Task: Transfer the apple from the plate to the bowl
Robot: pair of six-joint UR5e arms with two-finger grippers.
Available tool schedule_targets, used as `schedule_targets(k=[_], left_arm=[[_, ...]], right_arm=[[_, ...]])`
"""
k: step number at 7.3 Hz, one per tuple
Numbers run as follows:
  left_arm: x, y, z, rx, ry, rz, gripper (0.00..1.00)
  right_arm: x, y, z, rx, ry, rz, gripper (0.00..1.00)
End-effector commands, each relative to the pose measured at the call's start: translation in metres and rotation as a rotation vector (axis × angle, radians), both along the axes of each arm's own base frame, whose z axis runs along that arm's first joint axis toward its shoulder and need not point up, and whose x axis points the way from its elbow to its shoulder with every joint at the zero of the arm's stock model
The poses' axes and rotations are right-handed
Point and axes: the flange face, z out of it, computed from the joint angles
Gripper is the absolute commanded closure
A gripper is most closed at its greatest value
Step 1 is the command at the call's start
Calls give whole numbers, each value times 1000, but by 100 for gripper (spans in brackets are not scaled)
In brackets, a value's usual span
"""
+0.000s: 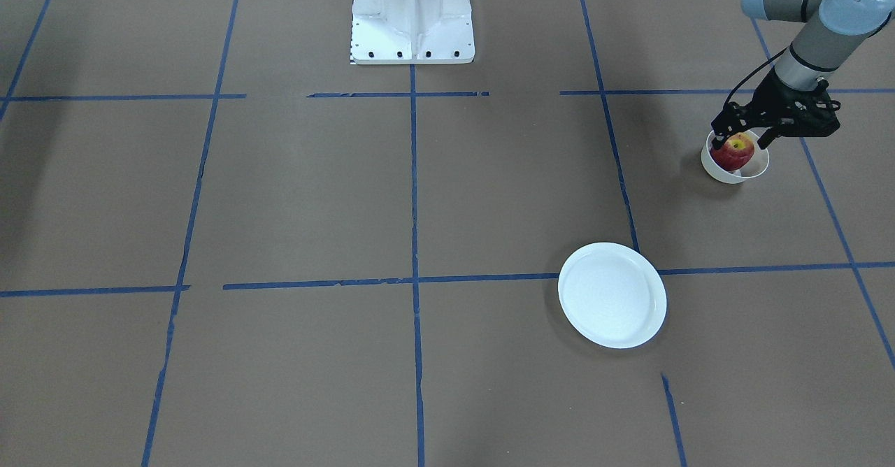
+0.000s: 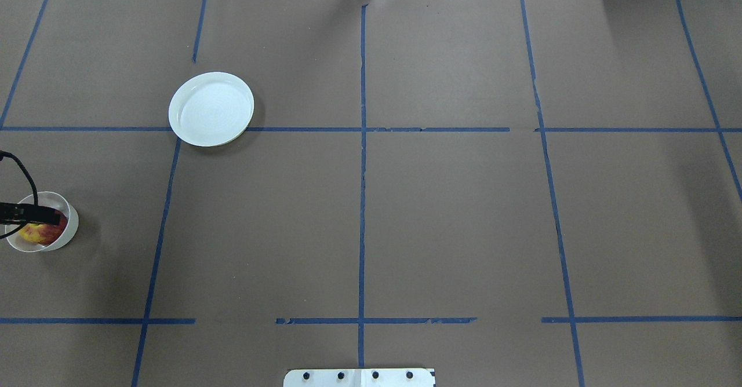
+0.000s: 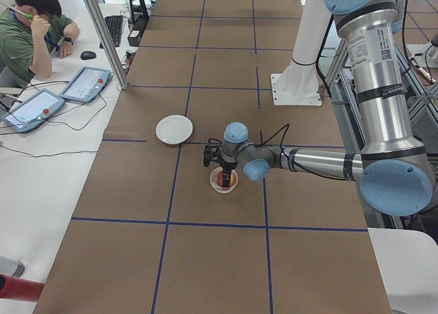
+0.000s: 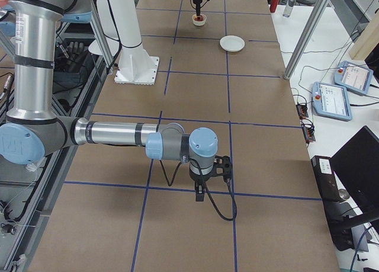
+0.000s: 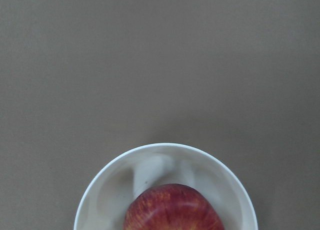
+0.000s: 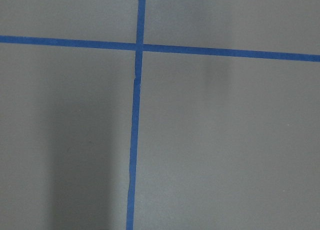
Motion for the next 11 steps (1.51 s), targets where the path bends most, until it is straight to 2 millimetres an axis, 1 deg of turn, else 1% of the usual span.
schedule_targets(k=[1, 2, 3, 4, 5, 6, 7, 8, 9, 10, 11], left_arm=[[-64, -21, 4, 127, -24, 65, 1], [-116, -35, 10, 165, -64, 81, 1], [-163, -42, 20, 199, -137, 118, 1], [-202, -42, 31, 186, -167, 159, 1], [-236, -39, 33, 156, -143, 142, 1], [-256, -32, 33, 102, -69, 101, 0], [-258, -30, 29, 82, -41, 98, 0], [-258, -28, 33, 69, -42, 111, 0], [-258, -25, 41, 78, -50, 178, 0], [-258, -21, 49, 38, -49, 215, 0], [-259, -16, 53, 42, -48, 225, 0]], right_arm=[[0, 0, 0, 0, 0, 0, 0], [0, 0, 0, 0, 0, 0, 0], [0, 0, 0, 0, 0, 0, 0], [0, 0, 0, 0, 0, 0, 0], [0, 0, 0, 0, 0, 0, 0], [0, 0, 0, 0, 0, 0, 0], [0, 0, 0, 0, 0, 0, 0], [0, 0, 0, 0, 0, 0, 0], [0, 0, 0, 0, 0, 0, 0], [0, 0, 0, 0, 0, 0, 0], [0, 0, 0, 0, 0, 0, 0]])
